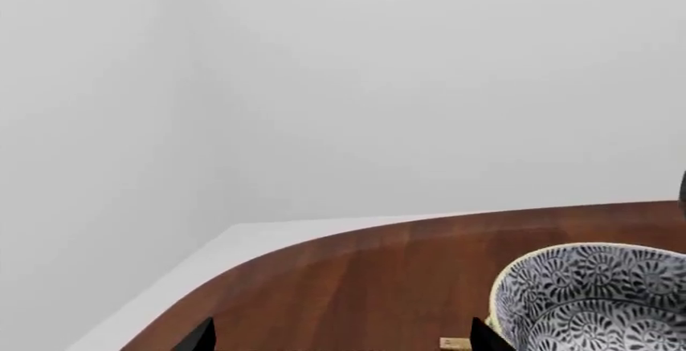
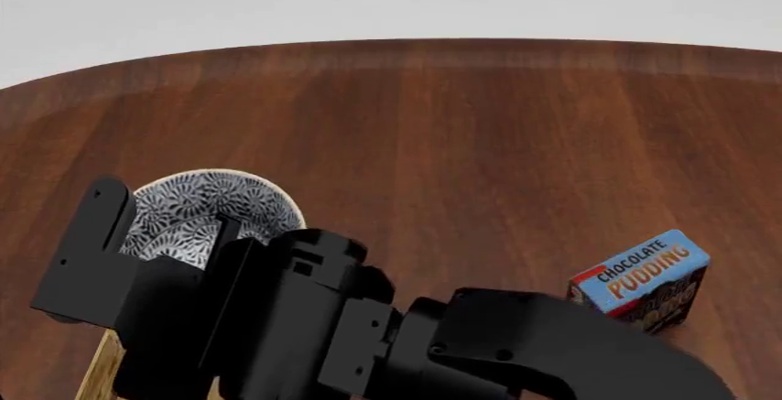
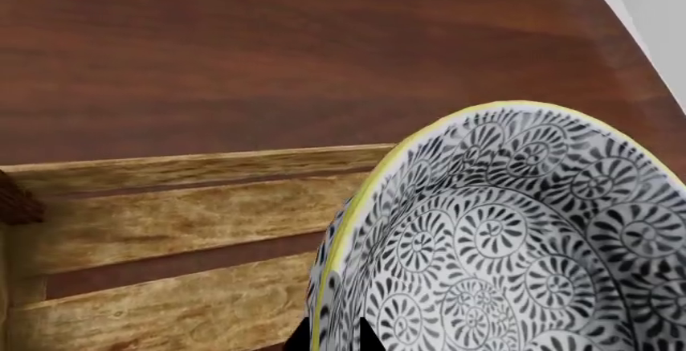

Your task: Stack the left bowl on the right bowl and place them in the tray.

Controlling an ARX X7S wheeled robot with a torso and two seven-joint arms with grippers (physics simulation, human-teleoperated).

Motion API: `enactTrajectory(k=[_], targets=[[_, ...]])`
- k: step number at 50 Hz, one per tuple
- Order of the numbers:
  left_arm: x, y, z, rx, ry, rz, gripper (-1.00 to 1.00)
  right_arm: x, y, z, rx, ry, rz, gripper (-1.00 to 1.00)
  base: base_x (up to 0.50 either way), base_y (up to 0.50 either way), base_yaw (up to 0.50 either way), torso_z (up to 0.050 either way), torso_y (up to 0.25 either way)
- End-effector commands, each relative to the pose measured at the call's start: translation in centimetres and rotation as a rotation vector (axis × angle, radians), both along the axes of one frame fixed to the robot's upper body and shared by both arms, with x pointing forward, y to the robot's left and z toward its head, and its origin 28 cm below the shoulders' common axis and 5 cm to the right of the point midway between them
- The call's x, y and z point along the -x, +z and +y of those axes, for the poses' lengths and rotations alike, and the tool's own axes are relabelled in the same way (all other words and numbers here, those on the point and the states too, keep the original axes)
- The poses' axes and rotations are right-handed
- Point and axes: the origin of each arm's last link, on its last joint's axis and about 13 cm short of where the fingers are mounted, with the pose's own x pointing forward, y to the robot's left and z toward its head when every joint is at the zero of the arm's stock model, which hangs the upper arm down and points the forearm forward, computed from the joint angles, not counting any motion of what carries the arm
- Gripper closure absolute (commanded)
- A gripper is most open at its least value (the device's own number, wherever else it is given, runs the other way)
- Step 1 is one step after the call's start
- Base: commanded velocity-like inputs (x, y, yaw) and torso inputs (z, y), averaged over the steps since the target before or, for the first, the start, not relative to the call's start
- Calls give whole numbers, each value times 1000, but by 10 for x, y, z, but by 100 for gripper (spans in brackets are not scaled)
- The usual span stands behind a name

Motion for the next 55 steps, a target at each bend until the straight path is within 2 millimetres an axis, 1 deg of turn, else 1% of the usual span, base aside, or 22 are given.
enactTrajectory(k=[1, 7, 17, 30, 36, 55], targets=[[1, 2, 1, -3, 5, -3, -100, 1, -5, 6, -43, 25, -16, 100, 0, 0, 0, 0, 0], [1, 1, 1, -5, 5, 0, -100, 3, -17, 6, -37, 31, 1, 100, 0, 0, 0, 0, 0], [1, 2, 1, -5, 9, -2, -100, 5, -21, 7, -42, 47, 15, 100, 0, 0, 0, 1, 1], [5, 2, 5, -9, 24, -2, -100, 6, -33, 7, -40, 61, 40, 100, 0, 0, 0, 0, 1], [4, 2, 5, -10, 21, -2, -100, 5, -40, 5, -35, 55, 53, 100, 0, 0, 0, 0, 2], [3, 4, 3, -14, 16, -6, -100, 2, -54, 0, -25, 56, 78, 100, 0, 0, 0, 1, 1]])
